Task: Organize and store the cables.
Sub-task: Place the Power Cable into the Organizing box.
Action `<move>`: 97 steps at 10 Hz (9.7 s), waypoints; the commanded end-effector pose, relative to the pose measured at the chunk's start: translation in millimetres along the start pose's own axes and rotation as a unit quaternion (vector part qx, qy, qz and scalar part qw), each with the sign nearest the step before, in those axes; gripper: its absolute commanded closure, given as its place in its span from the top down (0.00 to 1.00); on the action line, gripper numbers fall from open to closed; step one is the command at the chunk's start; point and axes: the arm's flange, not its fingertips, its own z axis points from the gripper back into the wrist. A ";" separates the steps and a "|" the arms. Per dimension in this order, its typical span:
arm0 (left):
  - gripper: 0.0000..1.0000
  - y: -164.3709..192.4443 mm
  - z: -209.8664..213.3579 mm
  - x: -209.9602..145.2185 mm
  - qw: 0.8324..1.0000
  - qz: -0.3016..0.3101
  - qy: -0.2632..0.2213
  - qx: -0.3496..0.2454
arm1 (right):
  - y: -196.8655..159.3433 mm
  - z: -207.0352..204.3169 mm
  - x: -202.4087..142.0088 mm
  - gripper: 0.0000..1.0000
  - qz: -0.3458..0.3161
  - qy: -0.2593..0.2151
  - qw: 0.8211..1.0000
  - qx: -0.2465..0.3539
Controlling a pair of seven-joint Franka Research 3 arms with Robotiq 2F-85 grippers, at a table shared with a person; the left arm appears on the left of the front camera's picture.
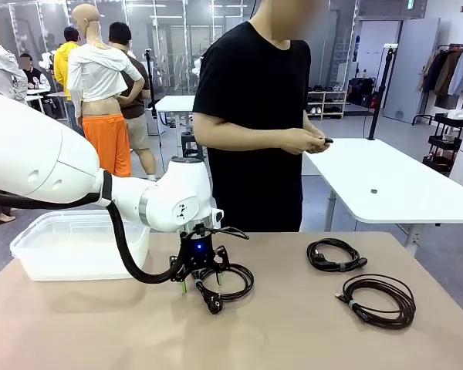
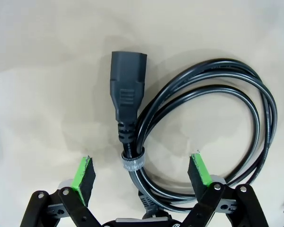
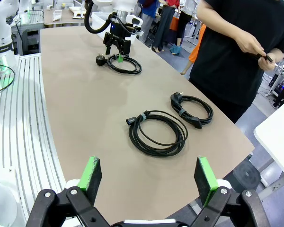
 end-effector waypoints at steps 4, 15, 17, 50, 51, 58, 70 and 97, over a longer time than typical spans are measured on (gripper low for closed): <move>0.00 -2.2 1.9 2.1 1.000 0.008 -0.010 0.014 | 1.1 2.4 -0.2 1.00 0.009 -0.001 1.000 0.003; 0.00 17.6 92.7 -27.0 0.997 -0.060 -0.033 0.033 | 1.1 2.4 -0.2 1.00 0.009 -0.001 1.000 0.003; 0.00 22.5 111.9 -35.2 0.995 -0.084 -0.037 0.025 | 1.1 2.4 -0.2 1.00 0.009 -0.001 1.000 0.003; 0.17 321.6 119.2 135.0 0.982 -0.101 -0.159 0.017 | 1.1 2.4 -0.2 1.00 0.009 -0.001 1.000 0.003; 0.17 321.7 121.1 136.4 0.982 -0.093 -0.163 0.018 | 1.1 2.4 -0.2 1.00 0.009 -0.001 1.000 0.003; 0.17 335.6 111.2 139.4 0.976 -0.130 -0.170 0.024 | 1.1 2.4 -0.2 1.00 0.009 -0.001 1.000 0.003; 1.00 347.1 130.9 123.3 0.959 -0.180 -0.217 0.011 | 1.1 2.4 -0.2 1.00 0.009 -0.001 1.000 0.003; 1.00 482.2 222.3 -108.9 0.735 -0.573 -0.332 -0.144 | 1.1 2.4 -0.2 1.00 0.009 -0.001 1.000 0.003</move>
